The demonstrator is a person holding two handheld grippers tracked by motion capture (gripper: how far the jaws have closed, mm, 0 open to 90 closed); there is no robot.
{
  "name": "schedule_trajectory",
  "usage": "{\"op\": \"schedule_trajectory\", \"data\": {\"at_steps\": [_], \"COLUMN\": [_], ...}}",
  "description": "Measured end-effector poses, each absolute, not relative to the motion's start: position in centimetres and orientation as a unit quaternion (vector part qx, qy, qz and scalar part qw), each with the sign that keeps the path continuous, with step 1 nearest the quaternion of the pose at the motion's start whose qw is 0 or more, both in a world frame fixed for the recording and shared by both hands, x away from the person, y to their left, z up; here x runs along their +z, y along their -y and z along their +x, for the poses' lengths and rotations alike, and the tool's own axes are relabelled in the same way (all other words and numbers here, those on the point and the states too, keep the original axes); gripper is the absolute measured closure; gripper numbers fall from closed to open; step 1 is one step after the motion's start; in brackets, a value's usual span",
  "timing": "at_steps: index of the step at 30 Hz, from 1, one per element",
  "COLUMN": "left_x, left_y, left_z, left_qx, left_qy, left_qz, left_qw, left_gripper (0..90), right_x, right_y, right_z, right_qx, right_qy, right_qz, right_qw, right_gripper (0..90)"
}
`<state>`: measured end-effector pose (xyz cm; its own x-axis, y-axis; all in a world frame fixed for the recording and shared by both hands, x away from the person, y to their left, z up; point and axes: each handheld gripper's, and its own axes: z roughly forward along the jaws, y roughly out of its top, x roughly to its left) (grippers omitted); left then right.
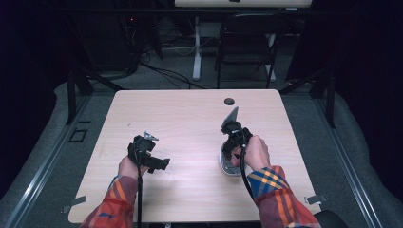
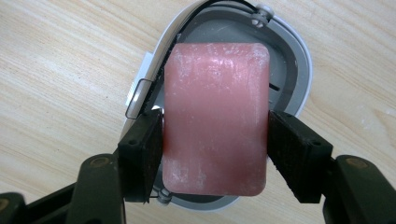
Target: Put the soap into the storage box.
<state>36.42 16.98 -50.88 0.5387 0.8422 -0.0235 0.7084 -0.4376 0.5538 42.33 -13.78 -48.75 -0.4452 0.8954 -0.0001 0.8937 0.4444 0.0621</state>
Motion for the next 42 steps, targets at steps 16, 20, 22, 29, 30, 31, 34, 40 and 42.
{"op": "schedule_trajectory", "data": {"at_steps": [16,20,22,29,30,31,34,40,42], "left_x": [-50.9,-50.9,-50.9,-50.9,-50.9,-50.9,-50.9,-50.9,-50.9], "left_y": [-17.0,-17.0,-17.0,-17.0,-17.0,-17.0,-17.0,-17.0,-17.0], "left_z": [36.4,36.4,36.4,36.4,36.4,36.4,36.4,36.4,36.4], "left_qx": [0.129,0.13,0.13,0.129,0.129,0.129,0.129,0.129,0.129], "left_qy": [-0.462,-0.463,-0.463,-0.464,-0.464,-0.464,-0.464,-0.463,-0.464], "left_qz": [0.838,0.838,0.837,0.837,0.836,0.836,0.837,0.837,0.837], "left_qw": [0.26,0.26,0.26,0.262,0.261,0.262,0.261,0.261,0.261], "left_gripper": [0.1,0.1,0.1,0.1,0.1,0.1,0.1,0.1,0.1], "right_x": [-47.4,-46.9,-46.7,-45.5,-45.4,-45.4,-45.2,-45.2,-45.5], "right_y": [15.1,15.8,16.2,18.3,18.8,19.0,20.2,22.1,22.8], "right_z": [42.1,41.9,41.8,41.4,41.4,41.2,40.9,40.4,40.2], "right_qx": [0.052,0.066,0.07,0.082,0.079,0.087,0.095,0.103,0.108], "right_qy": [-0.849,-0.845,-0.844,-0.842,-0.845,-0.84,-0.84,-0.836,-0.83], "right_qz": [0.526,0.529,0.53,0.531,0.526,0.532,0.529,0.533,0.541], "right_qw": [0.028,0.033,0.036,0.053,0.054,0.061,0.069,0.077,0.083], "right_gripper": [34.9,31.3,28.7,15.5,14.6,14.4,12.3,8.5,6.4]}}
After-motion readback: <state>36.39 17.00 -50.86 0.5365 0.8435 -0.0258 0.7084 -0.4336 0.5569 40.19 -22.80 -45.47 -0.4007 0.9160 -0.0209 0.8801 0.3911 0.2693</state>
